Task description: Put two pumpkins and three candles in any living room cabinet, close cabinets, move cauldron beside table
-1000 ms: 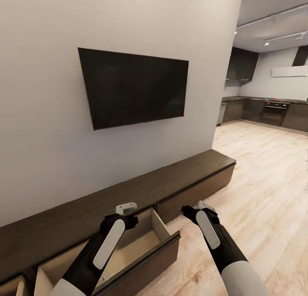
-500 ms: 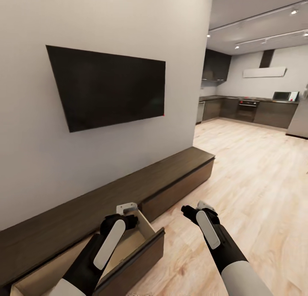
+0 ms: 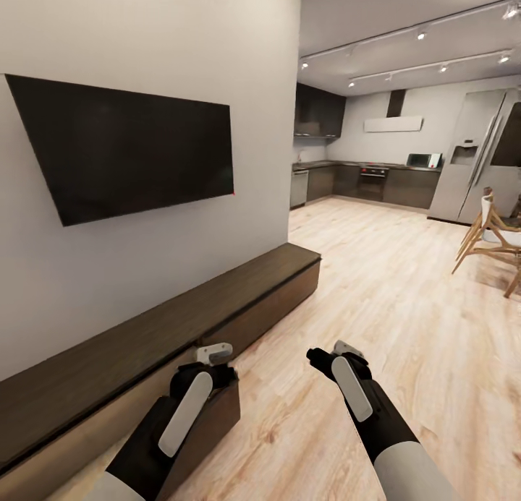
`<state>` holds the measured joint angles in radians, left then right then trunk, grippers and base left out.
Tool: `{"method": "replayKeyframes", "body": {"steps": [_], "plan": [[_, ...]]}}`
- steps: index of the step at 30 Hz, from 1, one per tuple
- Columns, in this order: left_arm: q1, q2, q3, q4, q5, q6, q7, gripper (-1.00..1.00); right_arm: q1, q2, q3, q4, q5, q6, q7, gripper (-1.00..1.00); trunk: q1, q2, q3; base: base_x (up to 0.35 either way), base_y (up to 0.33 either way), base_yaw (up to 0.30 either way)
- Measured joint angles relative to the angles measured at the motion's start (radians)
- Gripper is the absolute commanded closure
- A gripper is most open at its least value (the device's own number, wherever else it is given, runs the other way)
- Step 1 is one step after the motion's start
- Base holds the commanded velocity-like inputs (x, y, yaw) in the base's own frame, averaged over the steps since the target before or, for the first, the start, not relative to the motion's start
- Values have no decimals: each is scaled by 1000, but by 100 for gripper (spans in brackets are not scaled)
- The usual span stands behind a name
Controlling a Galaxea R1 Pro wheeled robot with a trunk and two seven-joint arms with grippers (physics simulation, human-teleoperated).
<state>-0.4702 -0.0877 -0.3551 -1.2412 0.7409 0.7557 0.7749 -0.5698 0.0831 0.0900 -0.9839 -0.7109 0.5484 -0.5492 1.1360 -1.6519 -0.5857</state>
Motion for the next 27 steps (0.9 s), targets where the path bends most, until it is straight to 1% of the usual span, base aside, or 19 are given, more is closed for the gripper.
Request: {"method": "replayKeyframes", "body": {"steps": [15,20,27], "plan": [[0,0,-1,0,4,-1,0,-100,0,3,0,-11,5,-7,0,-100,0,0,0,-3,-27,-9],[0,0,3,0,5,-1,0,-100,0,5,-1,-9,2,-8,0,-100,0,0,0,0,-212,-62],[0,0,6,1,6,1,0,-100,0,5,-2,-8,0,-8,7,-100,0,0,0,0,-266,-255]]}}
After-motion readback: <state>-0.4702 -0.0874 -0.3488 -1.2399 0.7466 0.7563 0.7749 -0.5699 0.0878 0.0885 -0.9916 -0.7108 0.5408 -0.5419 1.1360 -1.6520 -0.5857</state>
